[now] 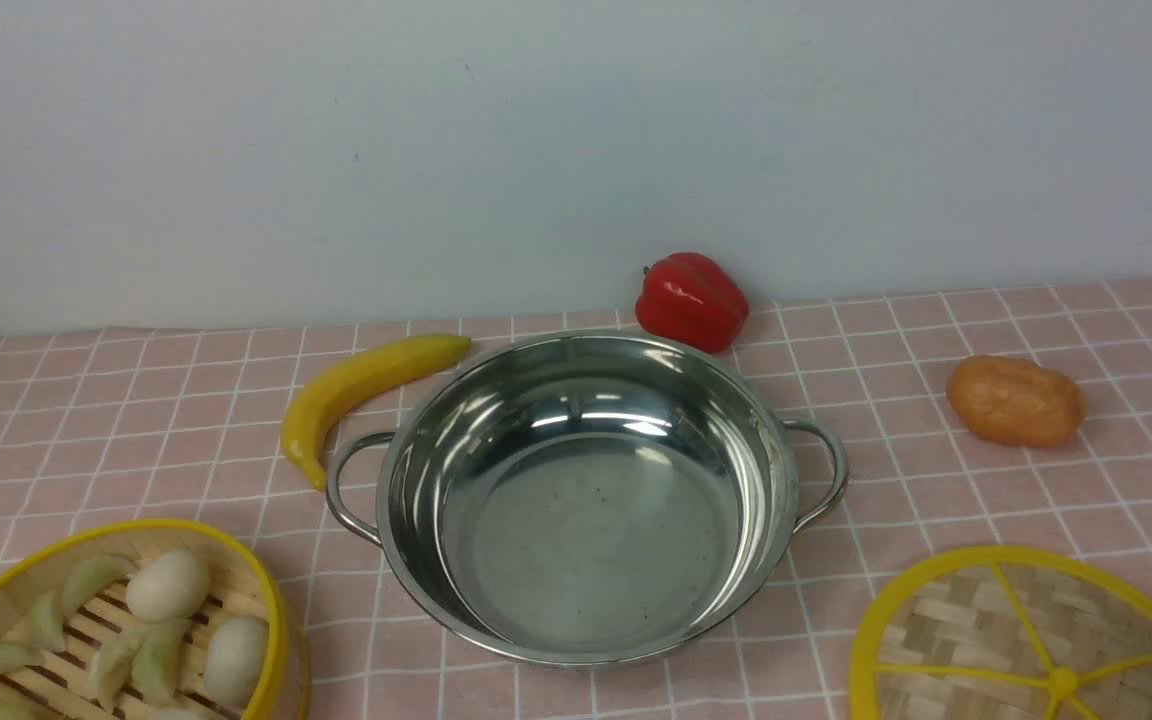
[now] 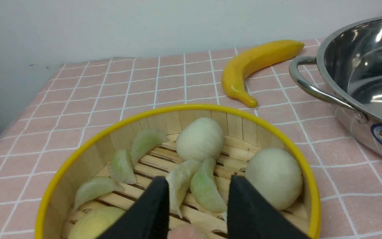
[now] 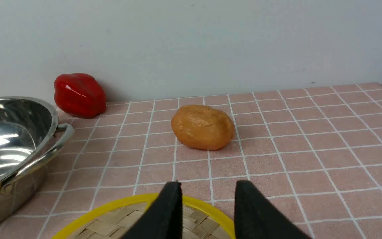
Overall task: Place the steamer in the pot on the pink tablecloth, and put the lid on the steamer.
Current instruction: 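Grasp the rim of the steamer basket holding the buns with the left gripper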
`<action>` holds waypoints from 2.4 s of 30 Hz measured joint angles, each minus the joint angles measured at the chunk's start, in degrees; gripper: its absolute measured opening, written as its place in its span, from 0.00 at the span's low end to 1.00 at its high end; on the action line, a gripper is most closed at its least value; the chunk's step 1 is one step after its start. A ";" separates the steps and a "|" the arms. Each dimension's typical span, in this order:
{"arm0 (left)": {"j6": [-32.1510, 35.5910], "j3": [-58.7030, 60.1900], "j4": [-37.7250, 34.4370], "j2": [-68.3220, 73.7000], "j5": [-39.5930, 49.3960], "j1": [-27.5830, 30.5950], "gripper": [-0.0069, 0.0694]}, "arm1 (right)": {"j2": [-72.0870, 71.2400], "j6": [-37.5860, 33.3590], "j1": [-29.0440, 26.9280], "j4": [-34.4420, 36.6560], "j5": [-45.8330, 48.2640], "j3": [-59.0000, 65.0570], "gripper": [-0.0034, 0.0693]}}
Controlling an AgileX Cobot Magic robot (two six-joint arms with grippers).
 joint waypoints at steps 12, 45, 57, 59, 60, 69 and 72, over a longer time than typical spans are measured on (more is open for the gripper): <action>0.00 0.00 0.00 0.00 0.00 0.00 0.41 | 0.00 0.00 0.00 0.00 0.00 0.00 0.38; -2.66 -0.82 -29.81 0.33 -13.22 0.00 0.41 | 0.00 0.00 0.00 0.00 0.00 0.00 0.38; 11.93 -21.82 -30.08 20.33 14.55 0.00 0.41 | 0.00 0.00 0.00 0.00 0.00 0.00 0.38; 18.08 -29.31 -27.30 26.22 27.88 0.00 0.41 | 0.00 0.00 0.00 0.00 0.00 0.00 0.38; 19.72 -31.62 -26.10 28.41 34.08 0.00 0.41 | 0.00 0.00 0.00 0.00 0.00 0.00 0.38; 24.31 -41.91 -7.86 49.30 47.92 0.00 0.41 | 0.00 0.00 0.00 0.00 0.00 0.00 0.38; 23.21 -41.91 -6.50 54.41 48.18 0.00 0.41 | 0.00 0.00 0.00 0.00 0.00 0.00 0.38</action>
